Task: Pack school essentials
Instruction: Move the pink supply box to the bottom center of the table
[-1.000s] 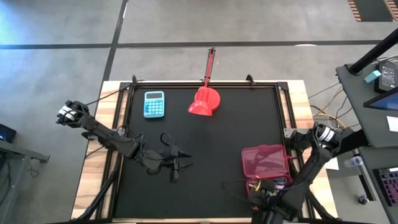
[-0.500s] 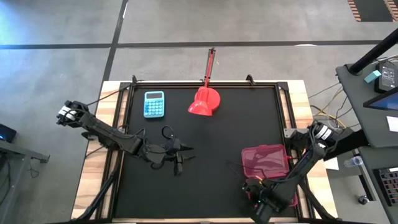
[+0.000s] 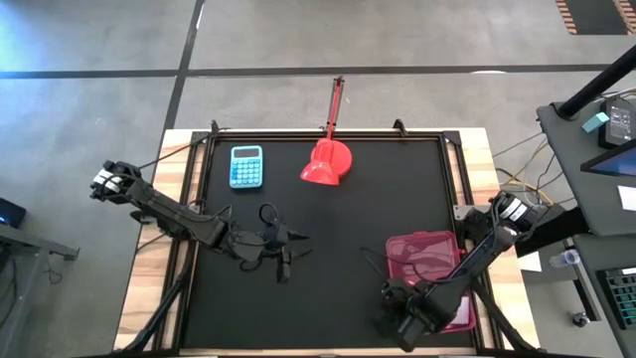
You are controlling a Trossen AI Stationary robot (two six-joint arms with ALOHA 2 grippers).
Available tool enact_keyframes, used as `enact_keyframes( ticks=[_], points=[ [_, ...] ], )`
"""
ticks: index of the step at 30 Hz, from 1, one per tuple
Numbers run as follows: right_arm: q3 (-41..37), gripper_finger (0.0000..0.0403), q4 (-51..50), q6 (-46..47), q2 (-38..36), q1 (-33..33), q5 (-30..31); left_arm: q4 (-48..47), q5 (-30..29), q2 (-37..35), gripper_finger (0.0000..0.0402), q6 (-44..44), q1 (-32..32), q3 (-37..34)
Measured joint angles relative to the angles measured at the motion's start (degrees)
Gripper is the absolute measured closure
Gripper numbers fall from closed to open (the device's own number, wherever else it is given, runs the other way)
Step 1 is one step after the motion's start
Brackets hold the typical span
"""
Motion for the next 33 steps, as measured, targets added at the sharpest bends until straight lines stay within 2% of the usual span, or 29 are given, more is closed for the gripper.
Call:
enact_keyframes(
  ticks=[8, 13, 17, 27, 33],
  points=[
    [0.0, 0.0179, -1.4, 4.1, -0.4, 0.0, -0.4, 0.0, 0.1, 0.0, 0.0246, 4.0, 0.2, 0.0],
    [0.0, 0.0179, -2.9, 6.4, 1.6, -0.4, -3.6, 0.0, 0.2, 0.0, 0.0246, 4.4, 0.8, 0.0],
    [0.0, 0.0179, -1.7, 6.2, 2.4, -1.0, -3.7, -0.1, 0.2, 0.0, 0.0246, 4.7, 1.5, 0.0],
    [0.0, 0.0179, 2.0, -1.7, 4.5, -5.0, -2.3, -0.5, 0.1, 0.0, 0.0246, 7.4, 3.8, 0.0],
    [0.0, 0.0179, 8.3, -11.7, 4.6, -9.9, 1.0, -0.5, 0.1, 0.0, 0.0246, 7.4, 5.2, 0.0]
  ],
)
